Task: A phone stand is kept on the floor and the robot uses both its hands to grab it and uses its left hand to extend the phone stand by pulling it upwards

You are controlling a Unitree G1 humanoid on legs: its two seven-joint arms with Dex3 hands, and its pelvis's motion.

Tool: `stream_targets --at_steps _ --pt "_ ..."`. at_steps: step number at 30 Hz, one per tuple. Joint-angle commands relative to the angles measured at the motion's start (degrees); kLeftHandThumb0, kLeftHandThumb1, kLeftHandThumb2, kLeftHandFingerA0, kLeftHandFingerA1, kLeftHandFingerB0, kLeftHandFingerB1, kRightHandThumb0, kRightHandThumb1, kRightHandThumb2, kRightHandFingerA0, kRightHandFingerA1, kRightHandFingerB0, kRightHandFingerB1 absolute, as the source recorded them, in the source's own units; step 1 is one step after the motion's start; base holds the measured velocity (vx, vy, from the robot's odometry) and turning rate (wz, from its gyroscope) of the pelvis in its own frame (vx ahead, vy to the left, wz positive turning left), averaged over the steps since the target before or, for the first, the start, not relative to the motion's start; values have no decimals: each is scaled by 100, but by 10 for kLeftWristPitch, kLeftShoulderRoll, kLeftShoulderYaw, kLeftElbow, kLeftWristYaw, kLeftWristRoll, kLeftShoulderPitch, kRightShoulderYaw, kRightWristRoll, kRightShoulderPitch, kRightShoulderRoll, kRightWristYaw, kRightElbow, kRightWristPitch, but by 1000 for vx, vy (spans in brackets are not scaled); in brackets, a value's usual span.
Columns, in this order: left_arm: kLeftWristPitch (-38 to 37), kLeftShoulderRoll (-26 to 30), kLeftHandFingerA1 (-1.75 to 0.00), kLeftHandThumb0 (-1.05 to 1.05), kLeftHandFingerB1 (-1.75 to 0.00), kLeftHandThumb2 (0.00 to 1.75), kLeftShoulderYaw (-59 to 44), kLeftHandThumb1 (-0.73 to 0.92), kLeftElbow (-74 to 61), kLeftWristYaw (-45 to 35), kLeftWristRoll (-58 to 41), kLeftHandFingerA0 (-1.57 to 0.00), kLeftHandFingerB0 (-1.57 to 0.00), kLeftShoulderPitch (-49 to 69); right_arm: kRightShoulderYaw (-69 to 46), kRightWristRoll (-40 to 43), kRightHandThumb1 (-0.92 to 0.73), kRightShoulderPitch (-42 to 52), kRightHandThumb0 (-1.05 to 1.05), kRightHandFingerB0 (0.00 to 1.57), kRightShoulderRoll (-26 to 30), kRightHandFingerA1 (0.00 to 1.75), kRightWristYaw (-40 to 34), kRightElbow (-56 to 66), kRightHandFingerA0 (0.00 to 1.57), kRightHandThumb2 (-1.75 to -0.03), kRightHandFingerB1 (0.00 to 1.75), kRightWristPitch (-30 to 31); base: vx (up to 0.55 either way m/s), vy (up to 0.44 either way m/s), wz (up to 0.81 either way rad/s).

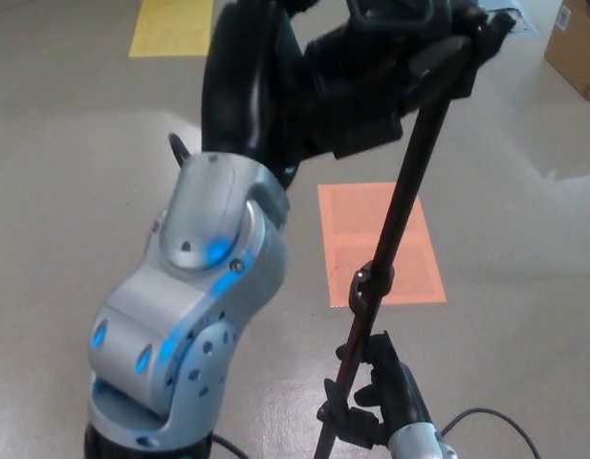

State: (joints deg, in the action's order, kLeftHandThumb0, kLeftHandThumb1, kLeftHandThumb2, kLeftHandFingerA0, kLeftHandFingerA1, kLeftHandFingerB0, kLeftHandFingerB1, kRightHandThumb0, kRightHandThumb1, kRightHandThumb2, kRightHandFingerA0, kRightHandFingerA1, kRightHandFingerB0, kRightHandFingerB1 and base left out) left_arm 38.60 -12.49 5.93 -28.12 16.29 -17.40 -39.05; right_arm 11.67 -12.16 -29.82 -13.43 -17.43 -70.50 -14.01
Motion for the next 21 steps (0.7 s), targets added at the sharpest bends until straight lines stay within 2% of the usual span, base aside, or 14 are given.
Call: stream_targets --at_steps 1,3,4,6,9,10,12,14,15,17,18,19,20,21 --pt "59 -40 -175 -18 -170 59 -59 63 -24 46 -28 -88 -83 -203 -10 15 -67 43 -56 103 -70 150 13 -17 117 -96 142 -13 0 0 0" --pt "60 -33 -173 -22 -174 60 -62 64 -21 42 -25 -87 -70 -216 -11 16 -66 45 -56 103 -69 150 13 -17 117 -96 142 -13 0 0 0" --pt "60 -32 -174 -21 -169 59 -66 64 -19 42 -26 -86 -79 -222 -11 16 -66 46 -58 104 -69 152 13 -18 120 -96 143 -14 0 0 0" --pt "56 -28 -171 -21 -174 64 -75 59 -8 41 -27 -91 -72 -245 -12 17 -65 49 -59 106 -67 151 15 -19 118 -97 144 -17 0 0 0" --pt "53 -16 -175 -18 -169 59 -87 61 9 34 -27 -89 -80 -284 -14 19 -66 51 -58 107 -66 153 16 -20 121 -96 145 -15 0 0 0" --pt "51 -14 -175 -18 -168 59 -90 63 13 33 -28 -88 -79 -293 -15 20 -74 51 -33 111 -67 175 16 -20 130 -85 175 -14 0 0 0" --pt "51 -18 -175 -20 -170 59 -101 67 19 34 -35 -85 -77 -309 -15 18 -75 52 -30 104 -66 175 13 -21 122 -78 175 -11 0 0 0" --pt "60 -18 -175 -22 -170 60 -104 68 18 37 -34 -86 -79 -319 -14 16 -73 52 -31 109 -67 175 10 -23 128 -82 175 -9 0 0 0" --pt "66 -15 -175 -19 -169 60 -104 68 15 36 -31 -84 -76 -321 -15 16 -66 54 -59 109 -66 154 14 -23 123 -97 146 -10 0 0 0" --pt "67 -15 -174 -23 -171 59 -105 67 15 34 -30 -85 -70 -320 -15 15 -65 56 -59 109 -66 154 15 -23 123 -96 146 -10 0 0 0" --pt "66 -17 -174 -20 -169 59 -108 66 17 33 -32 -85 -77 -319 -16 16 -65 56 -58 107 -66 154 15 -23 122 -95 145 -10 0 0 0" --pt "66 -18 -174 -22 -175 59 -109 67 17 33 -31 -85 -69 -319 -17 17 -72 57 -35 110 -67 175 15 -23 128 -83 175 -10 0 0 0" --pt "68 -20 -174 -22 -175 59 -110 67 17 32 -30 -85 -69 -319 -18 17 -72 59 -35 110 -67 175 14 -23 128 -83 175 -10 0 0 0" --pt "70 -21 -175 -21 -175 60 -112 67 17 34 -29 -85 -71 -320 -16 15 -63 60 -59 107 -67 151 12 -23 121 -97 144 -14 0 0 0"
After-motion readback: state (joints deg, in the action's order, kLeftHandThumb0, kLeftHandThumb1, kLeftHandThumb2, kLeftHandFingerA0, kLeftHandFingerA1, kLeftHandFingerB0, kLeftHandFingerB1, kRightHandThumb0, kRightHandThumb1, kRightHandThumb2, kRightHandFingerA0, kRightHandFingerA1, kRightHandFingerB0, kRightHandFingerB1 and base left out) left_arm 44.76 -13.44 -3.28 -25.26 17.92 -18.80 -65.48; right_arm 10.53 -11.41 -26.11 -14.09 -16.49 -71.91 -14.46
